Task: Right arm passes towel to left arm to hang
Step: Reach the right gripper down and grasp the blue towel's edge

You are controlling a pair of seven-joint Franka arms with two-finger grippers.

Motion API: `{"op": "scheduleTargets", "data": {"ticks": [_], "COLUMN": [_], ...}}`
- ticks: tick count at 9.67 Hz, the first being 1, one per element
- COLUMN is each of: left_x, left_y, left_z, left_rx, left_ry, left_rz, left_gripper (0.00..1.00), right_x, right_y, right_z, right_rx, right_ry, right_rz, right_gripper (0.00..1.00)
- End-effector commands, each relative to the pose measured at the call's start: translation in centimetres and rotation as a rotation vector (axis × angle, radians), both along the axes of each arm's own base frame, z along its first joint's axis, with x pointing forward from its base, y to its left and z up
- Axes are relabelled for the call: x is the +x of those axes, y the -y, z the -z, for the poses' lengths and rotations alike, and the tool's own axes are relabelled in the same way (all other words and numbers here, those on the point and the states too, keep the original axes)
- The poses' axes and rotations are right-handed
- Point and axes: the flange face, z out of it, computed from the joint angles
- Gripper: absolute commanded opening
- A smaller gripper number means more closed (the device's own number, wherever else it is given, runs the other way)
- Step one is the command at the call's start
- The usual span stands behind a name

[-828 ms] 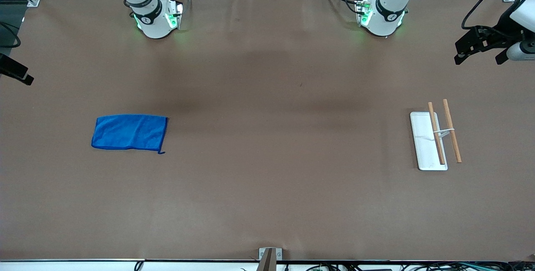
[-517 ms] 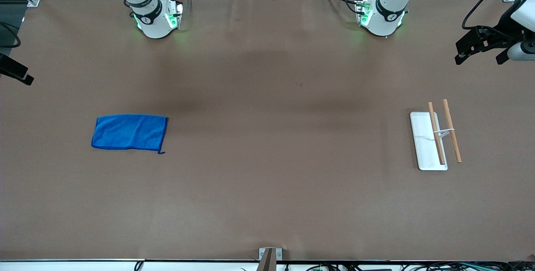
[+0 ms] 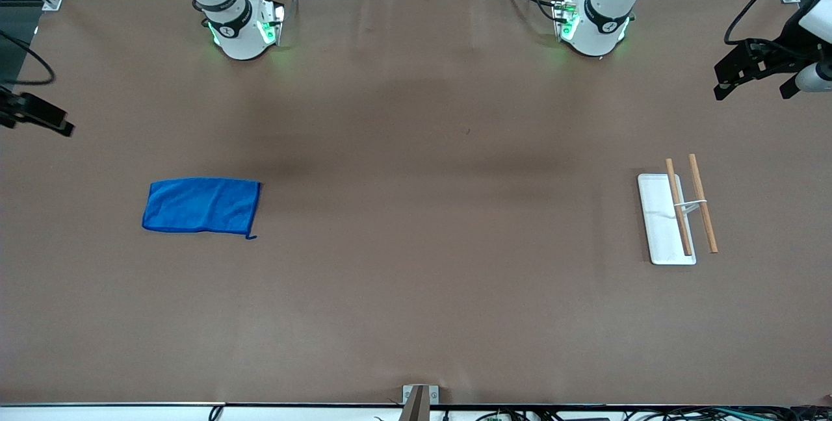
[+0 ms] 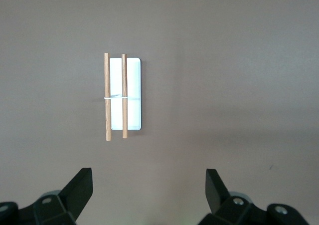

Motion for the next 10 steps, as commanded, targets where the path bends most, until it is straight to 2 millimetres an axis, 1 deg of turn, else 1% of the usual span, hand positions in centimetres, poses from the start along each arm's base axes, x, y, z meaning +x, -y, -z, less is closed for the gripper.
{"op": "scheduleTargets", "data": {"ticks": [1,3,4,6,7,8,9,10], "left_x": [0.7,0.6,0.7,0.7,0.7,0.7,0.8,0.9], "left_y": [0.2,0.6,0.7,0.6,0.6,0.6,0.5,0.6], "left_z": [1.4,1.4,1.5,1.6,1.6,1.6,1.6,1.8], "left_rx": [0.019,0.008,0.008,0.006,0.006,0.006,0.009,0.009], "left_ry": [-0.039,-0.040,-0.042,-0.043,-0.043,-0.043,-0.043,-0.046], "left_rz": [0.016,0.023,0.025,0.023,0.023,0.023,0.021,0.023], "left_gripper": [1.00,1.00,1.00,1.00,1.00,1.00,1.00,1.00], "right_x": [0.4,-0.3,-0.9,-2.1,-2.0,-2.3,-3.2,-3.7], "right_y": [-0.5,-1.1,-0.7,0.0,1.1,2.7,3.1,2.8], "right_z": [8.8,16.7,21.3,29.0,31.6,33.8,36.2,38.2], "right_rx": [0.015,0.012,0.013,0.005,0.004,-0.001,-0.010,-0.017], "right_ry": [-0.037,-0.002,0.025,0.061,0.064,0.077,0.101,0.120], "right_rz": [-0.028,-0.081,-0.142,-0.198,-0.225,-0.253,-0.261,-0.264], "right_gripper": [1.00,1.00,1.00,1.00,1.00,1.00,1.00,0.98]}}
